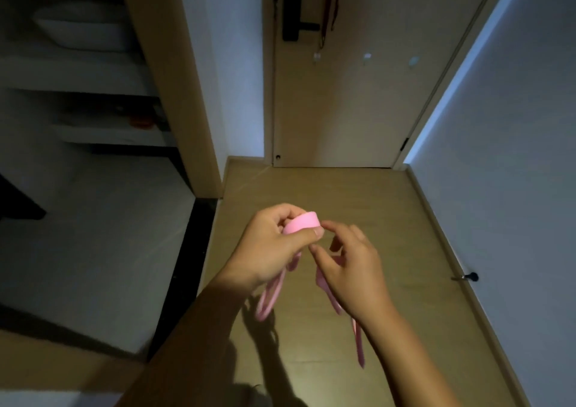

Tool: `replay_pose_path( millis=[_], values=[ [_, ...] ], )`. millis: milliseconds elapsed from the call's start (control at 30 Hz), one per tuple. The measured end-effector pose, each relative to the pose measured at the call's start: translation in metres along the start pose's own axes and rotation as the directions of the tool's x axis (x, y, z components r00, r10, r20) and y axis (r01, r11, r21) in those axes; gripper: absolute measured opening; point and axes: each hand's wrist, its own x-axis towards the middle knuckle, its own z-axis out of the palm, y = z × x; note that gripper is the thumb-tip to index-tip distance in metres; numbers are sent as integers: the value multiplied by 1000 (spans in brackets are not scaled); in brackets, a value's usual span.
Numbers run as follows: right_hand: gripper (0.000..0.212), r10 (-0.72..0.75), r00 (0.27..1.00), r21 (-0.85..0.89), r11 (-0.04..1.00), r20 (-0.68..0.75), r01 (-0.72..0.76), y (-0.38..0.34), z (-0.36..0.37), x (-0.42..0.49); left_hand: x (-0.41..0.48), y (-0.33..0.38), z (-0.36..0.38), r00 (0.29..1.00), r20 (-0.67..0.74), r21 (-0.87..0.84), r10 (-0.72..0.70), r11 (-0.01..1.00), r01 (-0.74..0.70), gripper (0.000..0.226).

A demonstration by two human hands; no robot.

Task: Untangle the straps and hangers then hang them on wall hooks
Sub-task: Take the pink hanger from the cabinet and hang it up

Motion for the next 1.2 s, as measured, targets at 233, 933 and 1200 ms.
replay_pose_path(
  millis=[233, 933, 1200],
  values=[
    [17, 33, 991, -26, 999, -133, -37, 22, 15, 55, 67, -3, -10, 998, 54, 73, 37, 997, -41, 15],
    [18, 205, 960, 123, 965, 188, -231, 120, -31, 350, 350, 2, 66, 916, -67, 569, 396, 769, -291, 33],
    [19, -17, 999, 12, 1000, 46, 16, 172, -19, 450, 462, 9, 73, 895, -176, 592, 410, 770, -236, 23]
  ],
)
